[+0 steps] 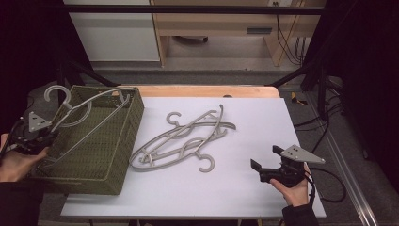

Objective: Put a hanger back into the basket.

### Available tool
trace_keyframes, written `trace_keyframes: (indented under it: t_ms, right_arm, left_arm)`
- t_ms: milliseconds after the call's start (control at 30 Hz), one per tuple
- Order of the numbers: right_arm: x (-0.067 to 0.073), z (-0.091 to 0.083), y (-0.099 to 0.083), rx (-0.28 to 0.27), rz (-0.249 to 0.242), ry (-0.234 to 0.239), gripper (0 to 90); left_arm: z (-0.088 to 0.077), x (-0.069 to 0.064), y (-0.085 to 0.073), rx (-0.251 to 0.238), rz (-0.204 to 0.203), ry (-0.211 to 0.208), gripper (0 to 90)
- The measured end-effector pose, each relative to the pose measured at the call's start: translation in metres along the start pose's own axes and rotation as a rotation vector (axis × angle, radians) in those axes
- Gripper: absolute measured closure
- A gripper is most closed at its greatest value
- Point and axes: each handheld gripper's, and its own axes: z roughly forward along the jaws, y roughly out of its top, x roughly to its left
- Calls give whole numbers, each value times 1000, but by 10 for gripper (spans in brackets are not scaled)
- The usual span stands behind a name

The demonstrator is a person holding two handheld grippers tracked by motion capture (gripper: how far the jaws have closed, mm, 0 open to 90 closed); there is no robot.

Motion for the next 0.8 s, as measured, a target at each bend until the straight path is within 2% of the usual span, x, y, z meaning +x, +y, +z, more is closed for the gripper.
trace_keyframes:
  t_ms: [167,367,467,600,800]
  right_arm:
    - [0,0,0,1,0,2,30]
    - [0,1,-1,5,-10,3,30]
    - [0,0,0,3,-8,6,30]
    - [0,0,0,2,0,0,31]
    - [0,0,-1,4,-11,3,31]
  left_arm:
    - [3,0,-6,-1,-17,-13,826]
    - [7,-3,-8,10,-12,-6,826]
    - [8,-2,-9,9,-32,-8,826]
    - [4,0,-10,-22,-68,-43,826]
    - [-5,5,-10,-29,-74,-21,827]
